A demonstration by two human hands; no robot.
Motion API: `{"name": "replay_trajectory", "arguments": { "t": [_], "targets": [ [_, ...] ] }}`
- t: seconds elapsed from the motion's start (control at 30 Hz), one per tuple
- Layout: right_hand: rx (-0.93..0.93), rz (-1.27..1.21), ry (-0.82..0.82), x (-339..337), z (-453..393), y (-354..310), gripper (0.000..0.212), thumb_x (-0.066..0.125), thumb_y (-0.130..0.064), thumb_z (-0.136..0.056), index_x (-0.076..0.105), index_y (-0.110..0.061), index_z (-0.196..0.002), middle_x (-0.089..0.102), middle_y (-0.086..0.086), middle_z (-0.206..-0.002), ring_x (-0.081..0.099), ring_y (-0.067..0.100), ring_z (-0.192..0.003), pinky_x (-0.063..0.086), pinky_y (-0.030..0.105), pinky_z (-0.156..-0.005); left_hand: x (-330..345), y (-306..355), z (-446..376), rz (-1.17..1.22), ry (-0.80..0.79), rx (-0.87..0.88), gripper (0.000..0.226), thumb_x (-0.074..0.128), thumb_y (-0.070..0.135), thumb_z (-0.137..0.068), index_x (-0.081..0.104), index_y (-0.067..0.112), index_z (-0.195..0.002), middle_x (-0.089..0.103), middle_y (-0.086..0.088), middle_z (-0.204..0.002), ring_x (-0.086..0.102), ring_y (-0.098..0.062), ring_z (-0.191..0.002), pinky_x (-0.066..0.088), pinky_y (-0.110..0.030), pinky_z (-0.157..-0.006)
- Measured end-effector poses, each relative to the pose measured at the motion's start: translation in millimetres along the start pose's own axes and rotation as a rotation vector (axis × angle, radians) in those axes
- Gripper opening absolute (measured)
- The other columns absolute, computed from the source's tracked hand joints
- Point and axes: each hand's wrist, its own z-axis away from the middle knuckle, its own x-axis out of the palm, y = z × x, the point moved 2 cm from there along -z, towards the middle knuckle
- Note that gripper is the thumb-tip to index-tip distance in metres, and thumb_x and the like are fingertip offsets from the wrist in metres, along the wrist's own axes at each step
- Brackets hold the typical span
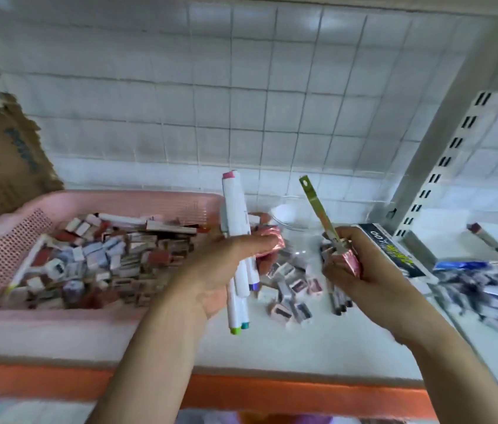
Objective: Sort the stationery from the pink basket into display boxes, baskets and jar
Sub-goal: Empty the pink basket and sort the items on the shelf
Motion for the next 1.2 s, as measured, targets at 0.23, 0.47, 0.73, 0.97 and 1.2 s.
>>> {"name": "replay_trajectory", "arguments": {
  "t": [0.23,0.47,0.73,0.97,1.2],
  "targets": [
    [0.098,-0.122,-0.020,-59.7,37.4,58.0,0.033,0.052,-0.004,-0.091,0.045,-0.034,-0.105,0.040,-0.013,-0.048,0.033,0.008,-0.044,0.032,0.018,-0.043,80.0,-59.3,10.3,0.132,-0.029,-0.024,0.042,0.069,0.001,-0.061,0.068,0.009,-0.102,0.071,-0.008,-0.095,0.064,-0.016,-0.063,0.047,-0.018,-0.050],
    [0.074,-0.031,0.012,-68.9,49.7,72.7,0.034,0.057,-0.007,-0.090,0.041,-0.034,-0.105,0.052,-0.005,-0.060,0.047,0.004,-0.047,0.038,0.011,-0.049,92.9,-75.4,21.5,0.063,-0.068,-0.003,0.053,0.072,-0.005,-0.064,0.061,0.015,-0.112,0.071,-0.001,-0.107,0.071,-0.025,-0.082,0.052,-0.022,-0.058],
    [0.195,-0.061,0.081,-88.8,60.0,90.4,0.009,0.064,-0.016,-0.087,0.056,-0.021,-0.089,0.068,0.001,-0.068,0.063,0.008,-0.056,0.050,0.024,-0.056,112.2,-88.5,7.9,-0.023,-0.018,-0.002,0.033,0.066,-0.005,-0.073,0.064,0.011,-0.102,0.073,-0.003,-0.099,0.070,-0.020,-0.074,0.051,-0.021,-0.056],
    [0.339,-0.433,0.137,-157.3,76.2,131.1,0.008,0.058,-0.009,-0.090,0.061,-0.006,-0.097,0.070,0.013,-0.087,0.069,0.014,-0.063,0.048,0.016,-0.051,190.8,-116.8,-19.5,-0.035,0.008,-0.034,0.029,0.067,-0.009,-0.077,0.063,0.008,-0.100,0.071,-0.007,-0.082,0.068,-0.018,-0.065,0.054,-0.025,-0.056],
    [0.339,-0.512,0.088,-266.5,99.1,189.6,0.027,0.054,0.004,-0.090,0.057,-0.019,-0.103,0.066,0.011,-0.075,0.064,0.012,-0.052,0.041,0.012,-0.041,315.7,-159.0,-45.4,0.109,0.003,-0.105,0.034,0.072,-0.010,-0.067,0.065,0.009,-0.094,0.066,-0.011,-0.070,0.064,-0.019,-0.060,0.051,-0.022,-0.052]
  ]
}}
